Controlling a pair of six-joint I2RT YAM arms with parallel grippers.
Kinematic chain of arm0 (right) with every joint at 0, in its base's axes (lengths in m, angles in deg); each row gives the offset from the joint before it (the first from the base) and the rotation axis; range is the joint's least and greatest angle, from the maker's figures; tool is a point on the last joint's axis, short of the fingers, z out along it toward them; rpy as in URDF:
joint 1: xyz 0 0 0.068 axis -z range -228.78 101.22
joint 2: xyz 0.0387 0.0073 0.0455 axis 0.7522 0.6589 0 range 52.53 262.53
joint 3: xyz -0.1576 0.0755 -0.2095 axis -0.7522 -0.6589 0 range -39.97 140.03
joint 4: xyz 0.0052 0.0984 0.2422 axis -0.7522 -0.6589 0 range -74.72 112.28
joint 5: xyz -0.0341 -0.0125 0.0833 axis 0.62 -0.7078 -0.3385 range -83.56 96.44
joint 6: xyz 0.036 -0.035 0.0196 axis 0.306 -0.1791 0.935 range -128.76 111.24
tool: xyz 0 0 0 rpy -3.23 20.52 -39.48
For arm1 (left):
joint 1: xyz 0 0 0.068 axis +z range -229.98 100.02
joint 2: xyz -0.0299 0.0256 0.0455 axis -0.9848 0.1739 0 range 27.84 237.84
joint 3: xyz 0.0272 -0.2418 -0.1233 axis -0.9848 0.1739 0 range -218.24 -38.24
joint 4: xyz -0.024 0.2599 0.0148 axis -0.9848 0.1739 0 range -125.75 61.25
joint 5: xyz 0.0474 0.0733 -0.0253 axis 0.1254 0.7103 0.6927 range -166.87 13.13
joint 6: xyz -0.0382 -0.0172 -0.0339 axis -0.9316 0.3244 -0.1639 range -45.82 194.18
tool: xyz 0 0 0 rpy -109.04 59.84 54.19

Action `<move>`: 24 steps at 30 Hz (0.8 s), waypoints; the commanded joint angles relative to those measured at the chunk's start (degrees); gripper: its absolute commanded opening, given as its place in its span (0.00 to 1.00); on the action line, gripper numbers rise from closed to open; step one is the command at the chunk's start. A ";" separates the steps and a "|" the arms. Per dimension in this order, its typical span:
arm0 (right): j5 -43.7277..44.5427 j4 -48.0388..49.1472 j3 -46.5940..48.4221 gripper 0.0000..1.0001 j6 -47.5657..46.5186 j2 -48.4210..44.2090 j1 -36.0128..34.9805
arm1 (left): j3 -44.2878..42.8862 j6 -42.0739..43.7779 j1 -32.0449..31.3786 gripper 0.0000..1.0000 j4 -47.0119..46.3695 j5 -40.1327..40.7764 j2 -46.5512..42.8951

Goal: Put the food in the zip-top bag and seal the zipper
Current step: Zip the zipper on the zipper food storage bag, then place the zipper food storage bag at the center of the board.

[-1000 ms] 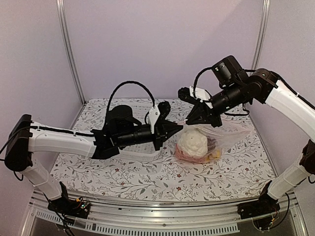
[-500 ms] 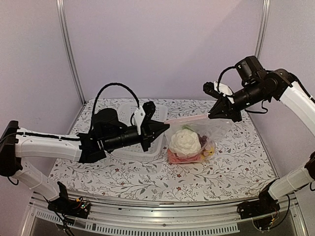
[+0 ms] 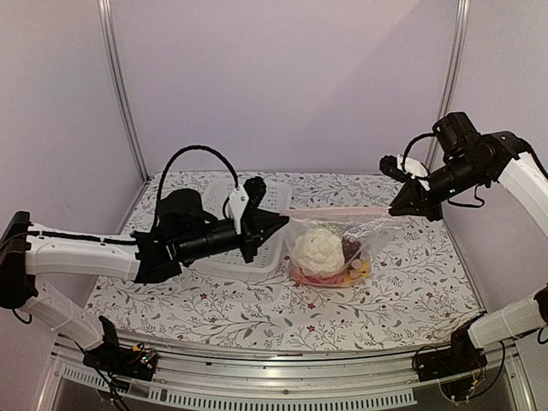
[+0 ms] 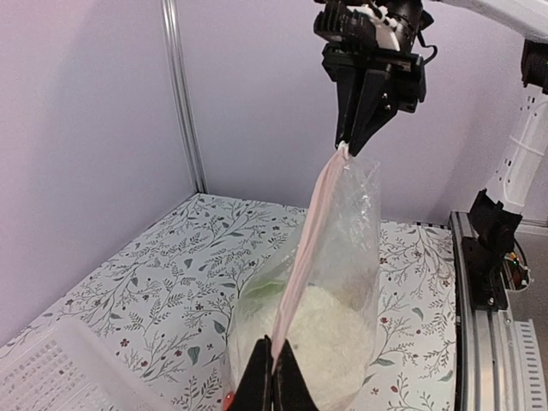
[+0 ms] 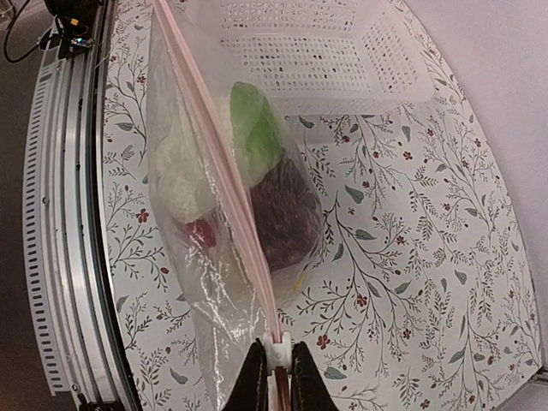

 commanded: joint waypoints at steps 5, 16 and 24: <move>5.22 -4.66 -0.93 0.00 -2.12 -2.80 3.50 | 0.76 -0.55 2.46 0.00 -0.29 0.86 -1.16; 5.54 -4.93 -2.15 0.00 -2.08 -3.97 4.28 | -0.13 -0.43 3.61 0.00 -3.10 -0.04 2.31; 5.54 -5.00 -2.94 0.00 -3.08 -4.35 6.34 | -3.08 -0.79 5.41 0.00 -5.30 -2.51 6.16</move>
